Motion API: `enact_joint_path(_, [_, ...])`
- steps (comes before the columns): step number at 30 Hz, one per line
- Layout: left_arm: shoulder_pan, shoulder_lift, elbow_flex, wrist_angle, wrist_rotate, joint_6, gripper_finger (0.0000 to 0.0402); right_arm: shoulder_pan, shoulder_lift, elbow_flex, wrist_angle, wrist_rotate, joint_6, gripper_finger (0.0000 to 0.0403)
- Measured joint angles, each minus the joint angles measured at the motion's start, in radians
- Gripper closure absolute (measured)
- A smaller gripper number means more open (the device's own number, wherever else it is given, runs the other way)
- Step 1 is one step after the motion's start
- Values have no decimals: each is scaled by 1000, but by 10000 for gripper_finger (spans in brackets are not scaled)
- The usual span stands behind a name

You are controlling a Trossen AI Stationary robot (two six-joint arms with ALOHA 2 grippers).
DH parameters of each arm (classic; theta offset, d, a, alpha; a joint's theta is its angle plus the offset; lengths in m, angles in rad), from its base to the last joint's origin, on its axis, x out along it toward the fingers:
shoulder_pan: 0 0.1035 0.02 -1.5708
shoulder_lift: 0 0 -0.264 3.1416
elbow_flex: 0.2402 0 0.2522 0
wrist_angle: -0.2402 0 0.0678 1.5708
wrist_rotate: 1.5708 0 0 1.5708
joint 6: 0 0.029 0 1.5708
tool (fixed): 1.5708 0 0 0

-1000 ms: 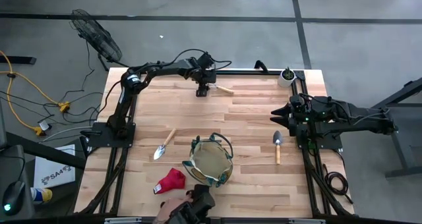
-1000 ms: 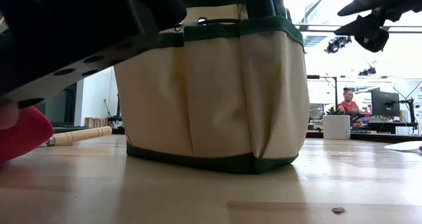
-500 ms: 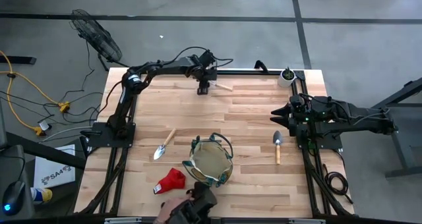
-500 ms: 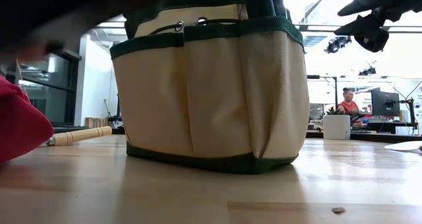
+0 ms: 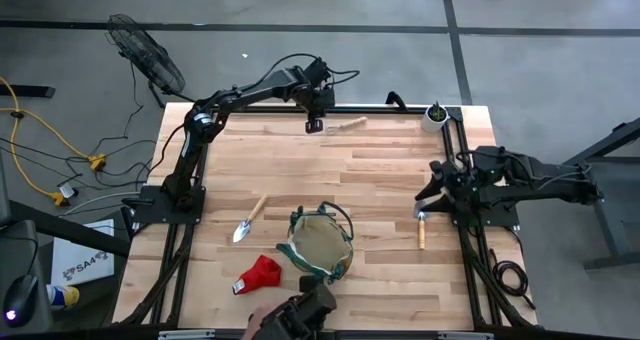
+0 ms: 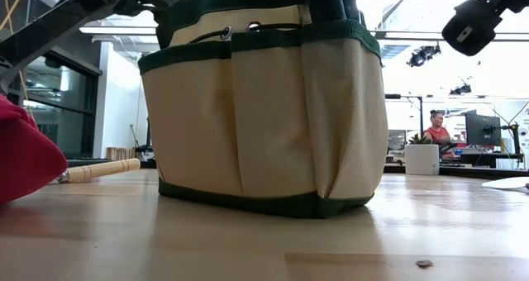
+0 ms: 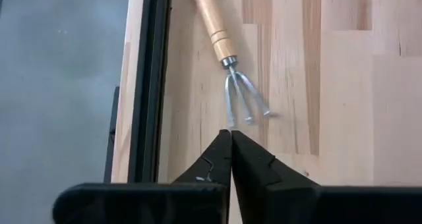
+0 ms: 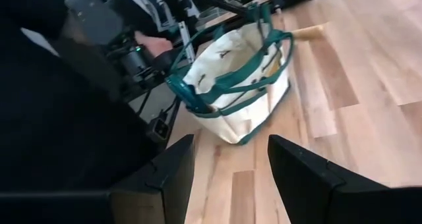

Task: Pick & Place Garden tools in Gardening bag
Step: Put the brown hand rake into the light brown gardening bag

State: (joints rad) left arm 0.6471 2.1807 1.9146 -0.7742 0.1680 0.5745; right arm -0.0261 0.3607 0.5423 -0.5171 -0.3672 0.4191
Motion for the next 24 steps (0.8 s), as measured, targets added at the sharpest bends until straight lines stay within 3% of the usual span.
enact_joint_path(9, [-27,0,1,15,10,1,346,0,0,0,1,98,2,219])
enact_joint_path(19, [-105,19,-41,27,-47,160,228,0,0,0,1,133,2,219])
enact_joint_path(24, [-111,31,-50,84,-73,106,215,0,0,0,1,133,2,219])
